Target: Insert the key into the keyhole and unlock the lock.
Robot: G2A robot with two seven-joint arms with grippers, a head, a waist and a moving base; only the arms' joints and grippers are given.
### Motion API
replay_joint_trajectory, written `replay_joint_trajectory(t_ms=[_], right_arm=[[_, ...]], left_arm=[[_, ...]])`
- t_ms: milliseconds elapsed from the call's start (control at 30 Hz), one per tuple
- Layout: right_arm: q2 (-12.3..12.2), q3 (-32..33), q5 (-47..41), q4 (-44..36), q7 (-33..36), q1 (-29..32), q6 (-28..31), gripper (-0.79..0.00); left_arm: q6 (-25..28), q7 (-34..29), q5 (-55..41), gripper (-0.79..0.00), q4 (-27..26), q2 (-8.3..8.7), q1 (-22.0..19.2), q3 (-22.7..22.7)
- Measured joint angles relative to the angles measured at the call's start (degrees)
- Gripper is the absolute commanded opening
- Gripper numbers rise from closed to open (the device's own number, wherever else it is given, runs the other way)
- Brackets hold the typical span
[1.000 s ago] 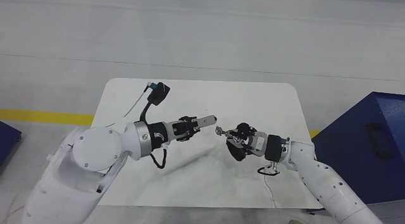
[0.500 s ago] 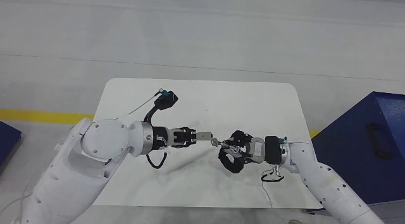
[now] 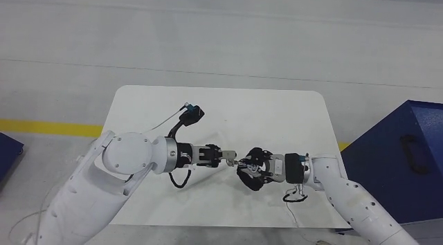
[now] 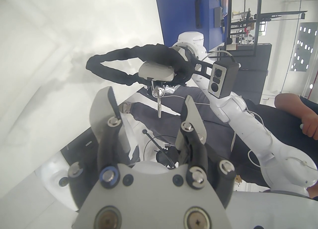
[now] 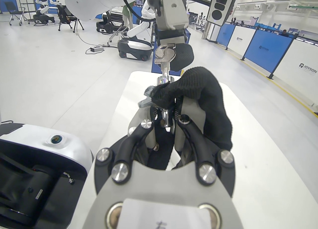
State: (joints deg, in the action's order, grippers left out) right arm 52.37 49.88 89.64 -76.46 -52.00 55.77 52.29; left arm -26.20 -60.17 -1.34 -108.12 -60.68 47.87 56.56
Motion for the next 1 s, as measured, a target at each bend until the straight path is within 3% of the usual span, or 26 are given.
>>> replay_joint_trajectory(t_ms=[67, 167, 200, 233, 767, 1000], right_arm=[[0.03, -0.18, -0.32, 0.04, 0.16, -0.1, 0.17, -0.785], [0.06, -0.38, -0.96, 0.15, 0.46, -0.2, 0.46, -0.785], [0.06, -0.45, -1.16, 0.16, 0.59, -0.24, 0.59, -0.785], [0.06, -0.49, -1.3, 0.19, 0.69, -0.27, 0.7, -0.785], [-0.54, -1.37, -7.65, -1.0, 5.75, -0.93, 5.75, -0.785], [-1.72, -6.74, -12.23, -0.64, 5.71, -2.57, 5.71, -0.785]], left_arm=[[-0.04, -0.13, 0.03, -0.616, 0.03, 0.01, -0.05, -0.12], [-0.1, -0.27, 0.11, -0.616, 0.01, 0.04, -0.05, -0.23], [-0.11, -0.34, 0.03, -0.748, -0.02, 0.05, -0.03, -0.27], [-0.09, -0.47, 0.02, -0.785, -0.1, 0.06, -0.02, -0.35], [0.79, -2.58, 1.89, -0.785, -2.07, 0.33, -0.87, -1.35], [1.98, -3.2, 3.21, -0.785, -2.61, 0.54, -1.17, -1.32]])
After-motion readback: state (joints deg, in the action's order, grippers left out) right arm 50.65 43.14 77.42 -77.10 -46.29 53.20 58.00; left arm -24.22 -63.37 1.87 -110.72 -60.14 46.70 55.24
